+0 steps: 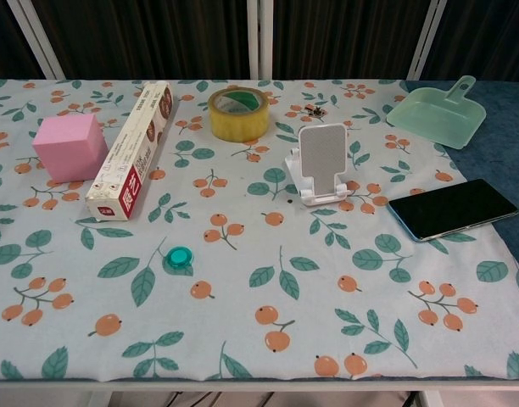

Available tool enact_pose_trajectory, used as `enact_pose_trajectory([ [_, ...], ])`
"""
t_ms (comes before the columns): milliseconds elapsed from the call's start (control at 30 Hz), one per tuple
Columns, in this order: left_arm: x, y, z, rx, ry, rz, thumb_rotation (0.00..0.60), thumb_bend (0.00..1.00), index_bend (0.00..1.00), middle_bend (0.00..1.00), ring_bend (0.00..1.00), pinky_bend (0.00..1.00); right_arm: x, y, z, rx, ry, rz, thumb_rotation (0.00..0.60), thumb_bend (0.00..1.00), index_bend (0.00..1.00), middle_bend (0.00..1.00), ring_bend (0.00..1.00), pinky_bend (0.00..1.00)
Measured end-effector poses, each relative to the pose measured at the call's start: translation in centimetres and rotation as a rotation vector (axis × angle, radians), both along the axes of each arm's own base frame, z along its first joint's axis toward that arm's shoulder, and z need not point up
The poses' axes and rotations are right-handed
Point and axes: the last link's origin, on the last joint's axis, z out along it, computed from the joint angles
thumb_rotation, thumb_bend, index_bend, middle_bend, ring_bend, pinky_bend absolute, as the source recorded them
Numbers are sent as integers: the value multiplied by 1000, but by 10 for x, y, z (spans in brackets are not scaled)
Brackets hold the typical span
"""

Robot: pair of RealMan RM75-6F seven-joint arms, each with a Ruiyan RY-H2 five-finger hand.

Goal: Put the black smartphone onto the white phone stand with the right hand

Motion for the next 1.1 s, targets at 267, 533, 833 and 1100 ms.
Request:
enact_pose_trajectory([
  [267, -3, -2, 6, 16, 0, 7, 402, 59, 123, 127, 141, 243, 28, -49, -45, 123, 82, 18, 600, 211, 0, 0, 0, 0],
  [533, -6, -3, 8, 18, 2, 17, 399, 60, 122, 126, 141, 243, 44, -65, -80, 181, 81, 55, 600, 198, 0, 0, 0, 0],
  [833, -7, -4, 9, 17, 7, 24, 405, 60, 123, 127, 141, 243, 45, -64, -99, 221, 57, 26, 600, 188, 0, 0, 0, 0],
  [1100, -9, -5, 8, 12, 5, 29, 404, 60, 123, 126, 141, 243, 44, -64, -104, 214, 42, 28, 600, 188, 0, 0, 0, 0],
])
